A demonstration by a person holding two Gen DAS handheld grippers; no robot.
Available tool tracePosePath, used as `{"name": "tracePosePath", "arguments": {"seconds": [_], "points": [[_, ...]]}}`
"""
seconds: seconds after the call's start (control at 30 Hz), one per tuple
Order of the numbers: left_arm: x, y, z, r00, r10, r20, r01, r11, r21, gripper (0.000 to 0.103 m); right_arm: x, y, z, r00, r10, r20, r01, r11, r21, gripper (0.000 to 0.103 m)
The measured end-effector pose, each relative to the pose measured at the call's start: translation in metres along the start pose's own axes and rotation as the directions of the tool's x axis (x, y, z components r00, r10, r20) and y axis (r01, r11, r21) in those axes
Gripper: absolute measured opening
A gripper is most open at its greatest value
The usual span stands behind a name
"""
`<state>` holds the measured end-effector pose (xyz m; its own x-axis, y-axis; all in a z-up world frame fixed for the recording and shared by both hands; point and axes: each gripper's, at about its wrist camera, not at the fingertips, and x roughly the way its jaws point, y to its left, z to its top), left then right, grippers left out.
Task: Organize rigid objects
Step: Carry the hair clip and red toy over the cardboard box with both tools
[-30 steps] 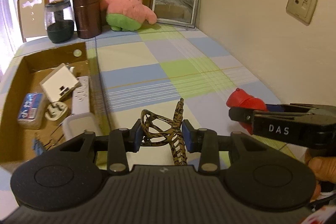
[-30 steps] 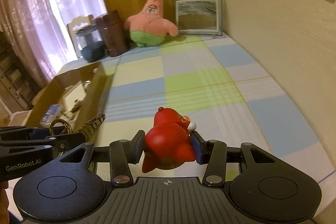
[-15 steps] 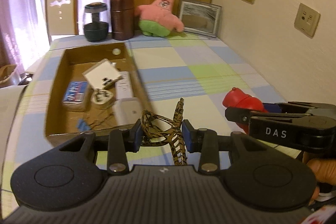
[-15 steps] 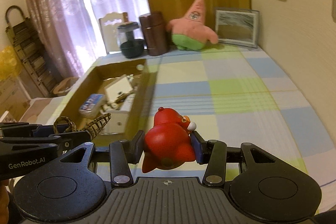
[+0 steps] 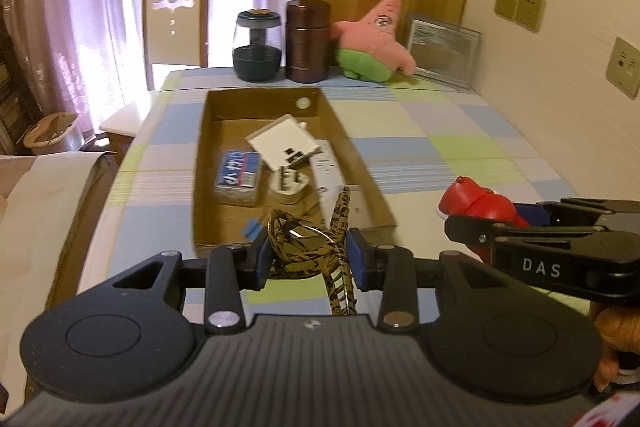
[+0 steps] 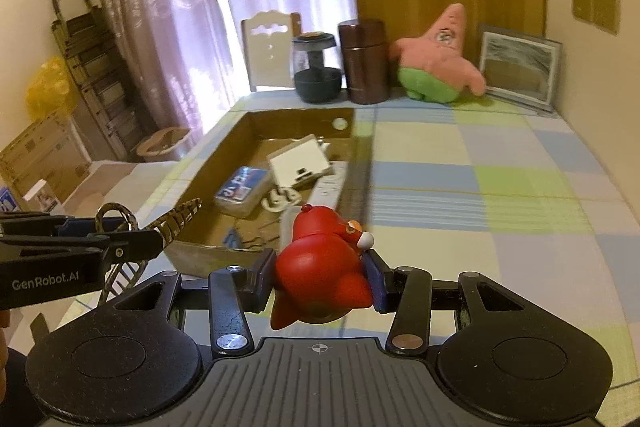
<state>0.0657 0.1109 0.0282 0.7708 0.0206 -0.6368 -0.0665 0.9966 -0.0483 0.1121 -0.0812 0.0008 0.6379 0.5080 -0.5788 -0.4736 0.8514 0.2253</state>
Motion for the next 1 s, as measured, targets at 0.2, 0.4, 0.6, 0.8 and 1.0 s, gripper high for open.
{"name": "tracePosePath", "arguments": {"seconds": [0.2,0.4,0.6,0.8,1.0], "points": [[0.007,0.018,0.004,1.0,0.02,0.0,-0.02,1.0,-0.015,0.033,0.014,0.016,0.005,1.0,0.018,-0.003,-0.018,1.0,-0.024,0.043],[0.019,0.026,0.009,1.0,0.023,-0.002,-0.023,1.0,-0.013,0.033,0.028,0.021,0.011,1.0,0.027,-0.009,-0.027,0.999,-0.029,0.043],[0.033,0.032,0.015,1.0,0.025,-0.003,-0.025,1.0,-0.01,0.033,0.043,0.024,0.018,1.0,0.028,-0.013,-0.029,0.999,-0.044,0.043],[0.051,0.039,0.022,1.0,0.022,-0.006,-0.022,1.0,-0.008,0.033,0.059,0.024,0.026,1.0,0.029,-0.009,-0.03,0.998,-0.054,0.043],[0.074,0.047,0.028,1.0,0.021,-0.012,-0.021,1.0,-0.008,0.033,0.078,0.017,0.033,1.0,0.022,-0.017,-0.023,0.998,-0.055,0.043]]}}
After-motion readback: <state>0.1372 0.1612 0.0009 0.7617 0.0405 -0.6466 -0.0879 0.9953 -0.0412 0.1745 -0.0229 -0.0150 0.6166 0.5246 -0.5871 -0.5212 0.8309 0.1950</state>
